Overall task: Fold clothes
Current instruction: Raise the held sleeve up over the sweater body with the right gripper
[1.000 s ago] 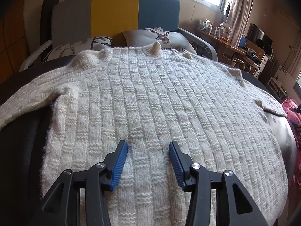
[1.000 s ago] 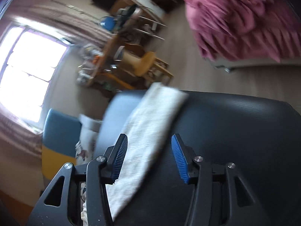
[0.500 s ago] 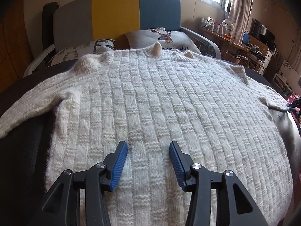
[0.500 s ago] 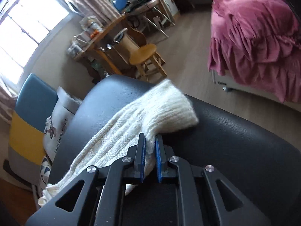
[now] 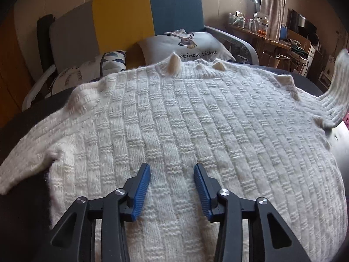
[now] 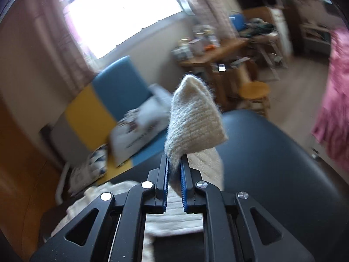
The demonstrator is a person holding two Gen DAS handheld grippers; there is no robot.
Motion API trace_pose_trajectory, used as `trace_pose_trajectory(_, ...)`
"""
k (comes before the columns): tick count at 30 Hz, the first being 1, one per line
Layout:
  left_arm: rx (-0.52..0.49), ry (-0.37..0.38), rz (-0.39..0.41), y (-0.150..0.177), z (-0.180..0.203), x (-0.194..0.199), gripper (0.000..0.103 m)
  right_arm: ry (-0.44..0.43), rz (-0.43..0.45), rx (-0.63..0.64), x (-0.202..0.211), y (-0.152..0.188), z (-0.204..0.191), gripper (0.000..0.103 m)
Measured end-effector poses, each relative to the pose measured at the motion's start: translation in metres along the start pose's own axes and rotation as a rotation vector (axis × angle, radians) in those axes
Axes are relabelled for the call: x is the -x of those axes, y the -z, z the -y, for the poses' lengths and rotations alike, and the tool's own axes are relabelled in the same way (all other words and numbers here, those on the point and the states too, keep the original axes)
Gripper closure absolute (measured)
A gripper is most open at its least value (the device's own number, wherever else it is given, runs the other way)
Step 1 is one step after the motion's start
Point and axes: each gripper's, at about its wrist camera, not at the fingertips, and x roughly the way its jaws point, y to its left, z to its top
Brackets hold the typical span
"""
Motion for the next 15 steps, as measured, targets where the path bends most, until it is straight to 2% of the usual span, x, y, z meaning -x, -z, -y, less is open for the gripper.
trace_pose_trajectory(6,0.050,0.024,0.121,0.006,-0.023,0.057,0.063,-0.127,-0.034,0.058,-0.005,0.020,-0.071,0.093)
trace_pose_trajectory(8,0.044,0.011,0.103,0.011,-0.031,0.057,0.063,-0.162,-0.049,0.069,-0.006,0.026,-0.090,0.093)
trace_pose_trajectory(11,0.011,-0.024,-0.070,0.030,-0.041,0.017,0.062,-0.203,-0.066,0.083,-0.011,0.036,-0.118,0.093)
trace_pose_trajectory(14,-0.032,-0.016,-0.024,0.036,-0.043,0.021,0.065,-0.245,-0.080,0.083,-0.021,0.042,-0.145,0.093)
trace_pose_trajectory(15,-0.013,0.005,-0.011,0.032,-0.047,0.025,0.066,-0.258,-0.083,0.086,-0.025,0.043,-0.155,0.093)
